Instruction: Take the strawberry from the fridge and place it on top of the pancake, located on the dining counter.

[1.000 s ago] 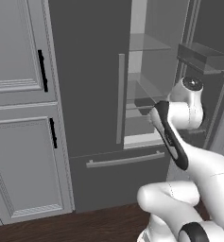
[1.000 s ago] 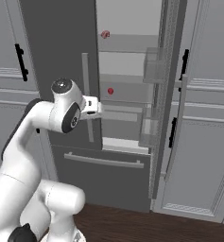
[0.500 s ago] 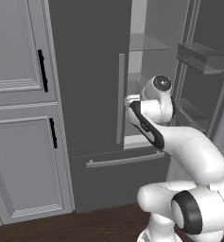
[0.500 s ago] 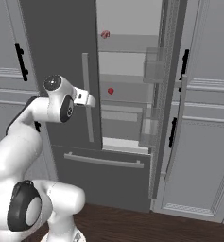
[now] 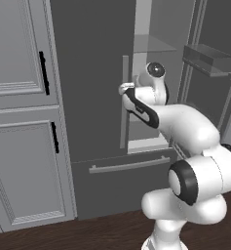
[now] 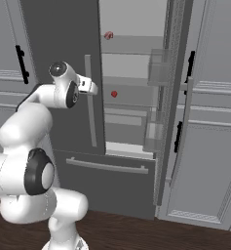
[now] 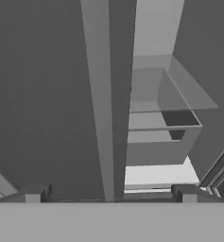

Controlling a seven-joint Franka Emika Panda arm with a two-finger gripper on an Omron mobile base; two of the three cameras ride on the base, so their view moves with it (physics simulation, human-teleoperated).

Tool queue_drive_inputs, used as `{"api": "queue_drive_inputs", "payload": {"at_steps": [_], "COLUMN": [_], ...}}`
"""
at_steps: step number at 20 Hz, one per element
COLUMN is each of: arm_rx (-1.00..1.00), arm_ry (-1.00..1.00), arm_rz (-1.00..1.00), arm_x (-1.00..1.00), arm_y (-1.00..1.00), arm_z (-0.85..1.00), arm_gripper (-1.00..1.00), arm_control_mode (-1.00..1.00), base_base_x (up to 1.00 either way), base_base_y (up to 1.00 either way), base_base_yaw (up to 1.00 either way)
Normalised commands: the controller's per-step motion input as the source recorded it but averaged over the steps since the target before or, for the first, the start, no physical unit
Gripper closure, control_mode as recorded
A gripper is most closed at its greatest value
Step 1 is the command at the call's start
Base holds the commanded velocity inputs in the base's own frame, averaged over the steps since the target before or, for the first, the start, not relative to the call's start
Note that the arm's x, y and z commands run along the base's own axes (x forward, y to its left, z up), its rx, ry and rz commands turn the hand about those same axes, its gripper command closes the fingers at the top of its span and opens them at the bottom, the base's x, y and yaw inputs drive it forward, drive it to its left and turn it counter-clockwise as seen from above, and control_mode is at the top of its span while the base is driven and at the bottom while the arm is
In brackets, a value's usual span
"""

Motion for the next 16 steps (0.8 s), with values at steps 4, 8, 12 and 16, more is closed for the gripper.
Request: {"api": "queue_drive_inputs", "payload": {"at_steps": [4,8,12,16], "arm_rx": [0.00,0.00,0.00,0.00], "arm_ry": [0.00,0.00,0.00,0.00], "arm_rz": [-0.02,0.00,0.00,0.00], "arm_x": [0.51,0.66,0.73,0.59], "arm_y": [0.17,0.00,0.00,0.00], "arm_z": [0.12,0.01,0.00,-0.05], "arm_gripper": [-1.00,-1.00,-1.00,-1.00], "arm_control_mode": [-1.00,-1.00,-1.00,-1.00], "base_base_x": [0.00,0.00,0.00,0.00], "base_base_y": [0.00,0.00,0.00,0.00], "base_base_yaw": [0.00,0.00,0.00,0.00]}}
